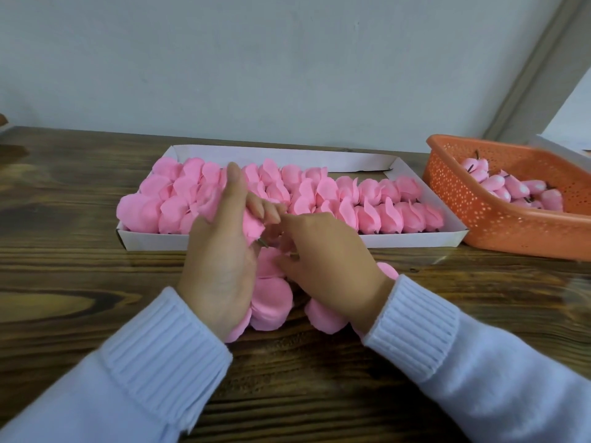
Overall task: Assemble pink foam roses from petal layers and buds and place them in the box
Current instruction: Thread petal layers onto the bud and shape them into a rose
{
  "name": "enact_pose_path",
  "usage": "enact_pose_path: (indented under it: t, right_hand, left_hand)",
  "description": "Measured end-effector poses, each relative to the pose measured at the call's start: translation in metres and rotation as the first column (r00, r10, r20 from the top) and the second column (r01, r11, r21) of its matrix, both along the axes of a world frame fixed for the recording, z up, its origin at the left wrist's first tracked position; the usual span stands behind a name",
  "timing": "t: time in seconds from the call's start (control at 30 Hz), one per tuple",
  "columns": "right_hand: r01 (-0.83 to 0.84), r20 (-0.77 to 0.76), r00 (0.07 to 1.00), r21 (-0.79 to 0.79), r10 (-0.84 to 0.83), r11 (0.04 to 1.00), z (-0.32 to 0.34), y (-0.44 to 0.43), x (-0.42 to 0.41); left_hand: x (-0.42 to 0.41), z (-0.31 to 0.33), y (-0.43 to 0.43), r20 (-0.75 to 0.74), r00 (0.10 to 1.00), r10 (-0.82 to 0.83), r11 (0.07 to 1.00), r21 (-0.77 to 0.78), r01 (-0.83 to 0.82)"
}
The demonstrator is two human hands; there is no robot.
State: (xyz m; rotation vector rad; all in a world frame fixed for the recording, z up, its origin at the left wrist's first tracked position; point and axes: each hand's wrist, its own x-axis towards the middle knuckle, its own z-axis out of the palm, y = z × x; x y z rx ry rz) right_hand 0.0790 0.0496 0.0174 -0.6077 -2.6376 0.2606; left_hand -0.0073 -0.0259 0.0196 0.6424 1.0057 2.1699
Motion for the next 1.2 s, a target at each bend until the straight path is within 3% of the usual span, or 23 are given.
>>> enact_pose_path:
  t: [0.17,0.27,0.3,0.37,0.43,0.6,0.8,0.93,0.97,1.0,1.03,1.1,1.13,1.2]
  right_hand:
    - [-0.047,-0.002,0.999,-0.070,0.047,0.996,0.001,0.006,-0.002]
    - [-0.031,-0.138,0.990,-0.349,-0.019,0.936,0.013,0.008,0.002]
    - [-0.041,-0.209,0.975,-0.510,-0.078,0.859,0.019,0.010,0.005]
    - [-0.139,-0.323,0.920,-0.798,-0.223,0.586,0.028,0.016,0.014]
    - [-0.264,-0.370,0.871,-0.908,-0.324,0.326,0.032,0.021,0.027]
    - [-0.506,-0.511,0.721,-0.850,-0.467,0.149,0.021,0.027,0.055]
    - [-0.556,-0.489,0.631,-0.826,-0.603,0.088,0.008,0.029,0.059]
    - [-0.699,-0.628,0.615,-0.714,-0.477,0.040,0.008,0.033,0.062]
    - [-0.692,-0.649,0.629,-0.718,-0.427,0.072,0.007,0.033,0.064]
    - [-0.621,-0.633,0.677,-0.765,-0.377,0.170,0.004,0.034,0.065]
    - [-0.471,-0.576,0.756,-0.808,-0.310,0.354,0.001,0.034,0.066]
    - [-0.091,-0.414,0.875,-0.650,-0.251,0.754,-0.004,0.032,0.065]
    - [-0.004,-0.380,0.894,-0.538,-0.238,0.843,-0.004,0.030,0.064]
    - [0.010,-0.398,0.893,-0.453,-0.212,0.892,-0.005,0.026,0.063]
  left_hand:
    - [0.007,0.003,-0.004,-0.140,0.990,0.024,1.000,0.002,-0.024]
    - [0.007,0.004,-0.004,-0.135,0.990,0.042,0.999,0.021,-0.040]
    - [0.007,0.004,-0.004,-0.110,0.993,0.038,0.999,0.038,-0.033]
    - [0.005,0.002,-0.004,-0.080,0.996,0.038,0.998,0.046,-0.034]
    - [0.004,0.000,-0.003,-0.121,0.990,0.068,0.998,-0.001,-0.068]
    - [0.008,-0.001,-0.001,-0.188,0.981,0.054,0.998,-0.022,-0.059]
    - [0.016,-0.007,-0.004,-0.234,0.972,-0.004,0.993,-0.119,-0.025]
    - [0.016,-0.006,-0.005,-0.232,0.973,-0.015,0.990,-0.138,-0.017]
    - [0.016,-0.007,-0.006,-0.226,0.974,-0.023,0.992,-0.125,-0.006]
    - [0.016,-0.007,-0.006,-0.219,0.975,-0.032,0.994,-0.113,0.007]
    - [0.017,-0.007,-0.006,-0.217,0.976,-0.037,0.994,-0.108,0.013]
    - [0.018,-0.007,-0.007,-0.220,0.975,-0.024,0.993,-0.116,-0.002]
    - [0.019,-0.006,-0.008,-0.218,0.976,-0.019,0.992,-0.123,-0.008]
    - [0.022,-0.004,-0.008,-0.211,0.977,-0.024,0.992,-0.130,-0.004]
